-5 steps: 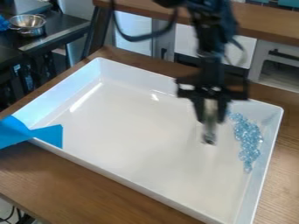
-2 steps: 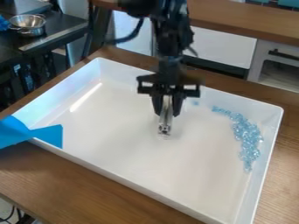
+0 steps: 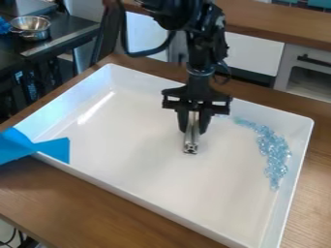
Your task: Sweep into pile
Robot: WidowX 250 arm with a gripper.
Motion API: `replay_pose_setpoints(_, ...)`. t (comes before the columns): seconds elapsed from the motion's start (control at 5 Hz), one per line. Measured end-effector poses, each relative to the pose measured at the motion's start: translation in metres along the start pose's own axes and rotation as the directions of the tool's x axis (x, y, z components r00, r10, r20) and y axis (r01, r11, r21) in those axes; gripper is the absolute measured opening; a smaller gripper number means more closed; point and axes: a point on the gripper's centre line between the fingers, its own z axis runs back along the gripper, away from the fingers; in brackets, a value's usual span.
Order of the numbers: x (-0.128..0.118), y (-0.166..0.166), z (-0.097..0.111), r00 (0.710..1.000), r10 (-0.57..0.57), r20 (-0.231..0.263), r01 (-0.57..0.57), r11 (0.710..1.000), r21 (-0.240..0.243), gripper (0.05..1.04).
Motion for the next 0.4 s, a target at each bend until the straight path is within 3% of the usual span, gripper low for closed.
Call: replay_pose_setpoints(0.4,-0.023,-0.038,0.002,0.997,-0.072,-0.022,0.071,0.997,-0.036,0.367)
